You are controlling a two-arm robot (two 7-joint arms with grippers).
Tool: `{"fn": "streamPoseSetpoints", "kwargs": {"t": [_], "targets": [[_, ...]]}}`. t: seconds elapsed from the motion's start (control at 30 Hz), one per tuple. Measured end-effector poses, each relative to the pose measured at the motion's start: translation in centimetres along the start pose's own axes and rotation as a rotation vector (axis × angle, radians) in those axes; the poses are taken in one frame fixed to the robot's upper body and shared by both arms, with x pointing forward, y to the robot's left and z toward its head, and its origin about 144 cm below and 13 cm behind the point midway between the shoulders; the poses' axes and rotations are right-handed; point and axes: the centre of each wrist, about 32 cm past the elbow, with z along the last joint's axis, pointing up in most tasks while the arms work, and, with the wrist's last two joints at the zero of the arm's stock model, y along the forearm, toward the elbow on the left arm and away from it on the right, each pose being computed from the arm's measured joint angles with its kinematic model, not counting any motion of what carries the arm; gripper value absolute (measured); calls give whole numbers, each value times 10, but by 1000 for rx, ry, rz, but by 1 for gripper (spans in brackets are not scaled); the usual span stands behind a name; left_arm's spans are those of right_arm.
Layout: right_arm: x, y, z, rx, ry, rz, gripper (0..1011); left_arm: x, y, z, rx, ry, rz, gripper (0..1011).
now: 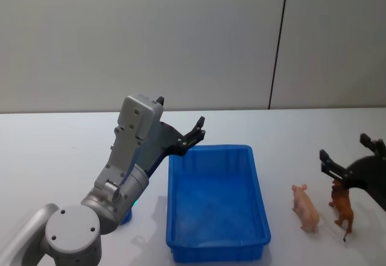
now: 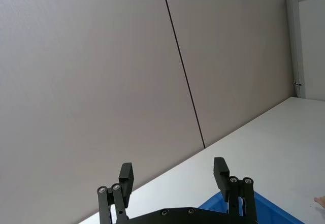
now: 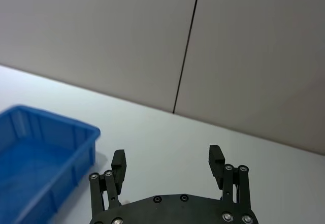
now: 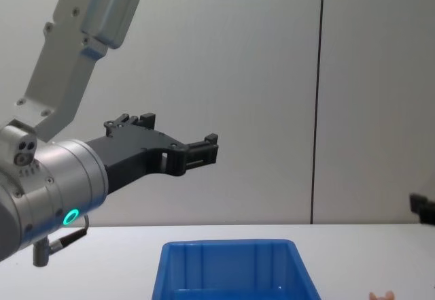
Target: Pick up the two dolls from the table and place them into the box.
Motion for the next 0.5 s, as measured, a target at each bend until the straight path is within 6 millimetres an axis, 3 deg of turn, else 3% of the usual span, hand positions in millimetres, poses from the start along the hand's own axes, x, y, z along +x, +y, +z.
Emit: {"fn": "streamPoseSetpoints", "kwargs": {"t": [0.5], "targets": [[27,0,-27,-210,-50,38,1001,0,0,0,0,0,0,1001]]}}
